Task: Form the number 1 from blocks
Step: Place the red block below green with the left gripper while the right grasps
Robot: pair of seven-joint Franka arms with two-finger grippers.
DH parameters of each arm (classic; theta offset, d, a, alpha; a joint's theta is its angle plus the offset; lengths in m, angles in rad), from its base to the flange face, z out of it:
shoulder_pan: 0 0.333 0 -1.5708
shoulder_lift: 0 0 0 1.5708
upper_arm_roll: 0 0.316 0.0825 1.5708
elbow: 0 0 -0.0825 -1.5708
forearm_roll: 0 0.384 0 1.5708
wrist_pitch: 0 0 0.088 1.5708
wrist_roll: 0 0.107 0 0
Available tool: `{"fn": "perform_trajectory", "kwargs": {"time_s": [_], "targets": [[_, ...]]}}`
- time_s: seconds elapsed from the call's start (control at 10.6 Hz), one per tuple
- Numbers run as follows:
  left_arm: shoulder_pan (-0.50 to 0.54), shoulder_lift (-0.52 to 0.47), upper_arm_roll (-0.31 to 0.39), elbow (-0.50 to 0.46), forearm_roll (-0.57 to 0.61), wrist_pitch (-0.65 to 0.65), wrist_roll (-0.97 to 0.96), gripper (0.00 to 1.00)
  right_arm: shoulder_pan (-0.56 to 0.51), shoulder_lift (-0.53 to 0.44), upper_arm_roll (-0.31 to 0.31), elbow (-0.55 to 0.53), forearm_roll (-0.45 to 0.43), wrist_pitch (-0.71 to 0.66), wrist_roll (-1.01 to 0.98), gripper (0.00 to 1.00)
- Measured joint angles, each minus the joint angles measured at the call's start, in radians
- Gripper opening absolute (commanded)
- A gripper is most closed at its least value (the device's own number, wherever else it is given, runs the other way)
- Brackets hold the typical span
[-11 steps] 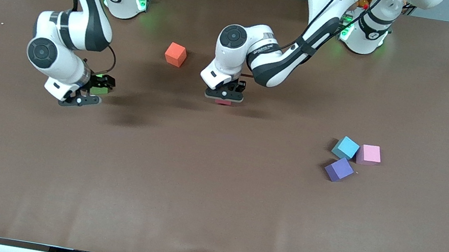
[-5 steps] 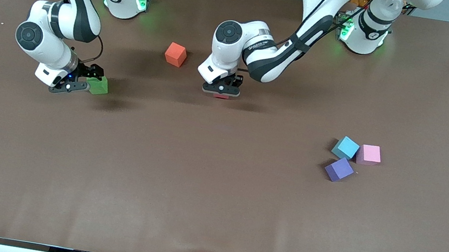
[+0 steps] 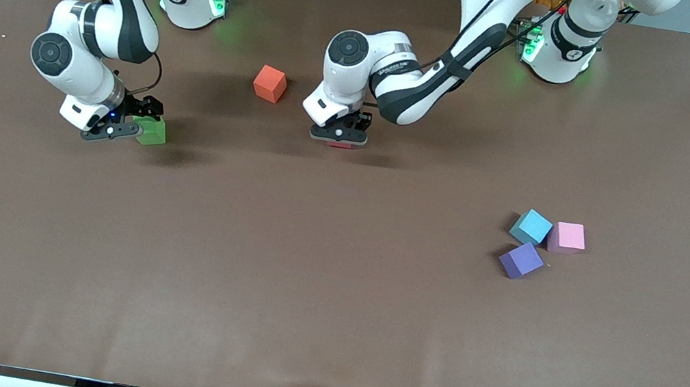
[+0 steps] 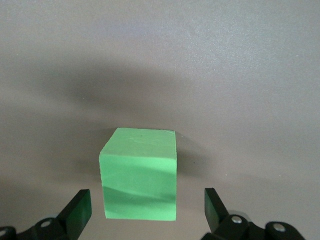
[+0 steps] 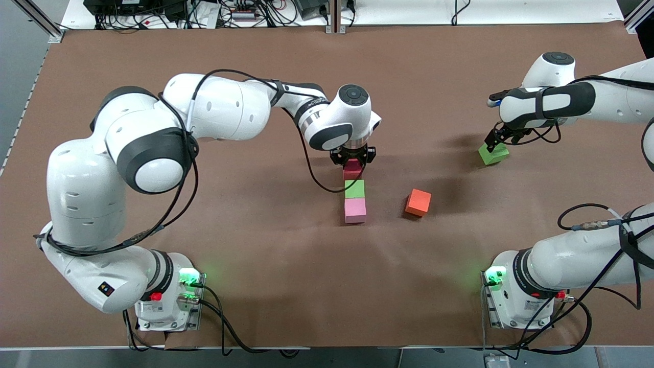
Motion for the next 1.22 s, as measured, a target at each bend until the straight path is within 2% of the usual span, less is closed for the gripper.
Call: {"fn": "perform_trajectory", "kwargs": {"time_s": [0.38,0.47,0.56,0.66,0.75,0.85,0.94,1.22], "targets": [[-0.011,0.009,0.0,0.0,0.0,0.0,-0.004,0.0,0.0,0.011,0.002,-0.026,0.0,0.057,0.0,1.0],[-0.013,0.009,0.0,0.0,0.0,0.0,-0.004,0.61,0.0,0.02,0.002,-0.029,0.0,0.071,0.0,1.0],[-0.014,0.009,0.0,0.0,0.0,0.0,-0.005,1.0,0.0,0.029,0.002,-0.03,0.0,0.078,0.0,1.0],[-0.014,0.009,0.001,0.0,0.0,0.0,-0.005,1.0,0.0,0.038,0.002,-0.03,0.0,0.082,0.0,1.0],[-0.014,0.009,0.001,0.001,0.0,0.0,-0.005,1.0,0.0,0.048,0.002,-0.031,0.0,0.092,0.0,0.59],[-0.014,0.009,0.002,0.002,0.0,0.001,-0.006,1.0,0.0,0.059,0.002,-0.032,0.0,0.107,0.001,0.11],[-0.013,0.009,0.002,0.007,0.0,0.001,-0.006,1.0,0.0,0.071,0.001,-0.032,0.01,0.113,0.006,0.0],[0.006,-0.034,0.014,0.037,0.0,-0.006,-0.01,1.0,0.001,0.082,0.004,-0.03,0.054,0.116,0.012,0.0]]}}
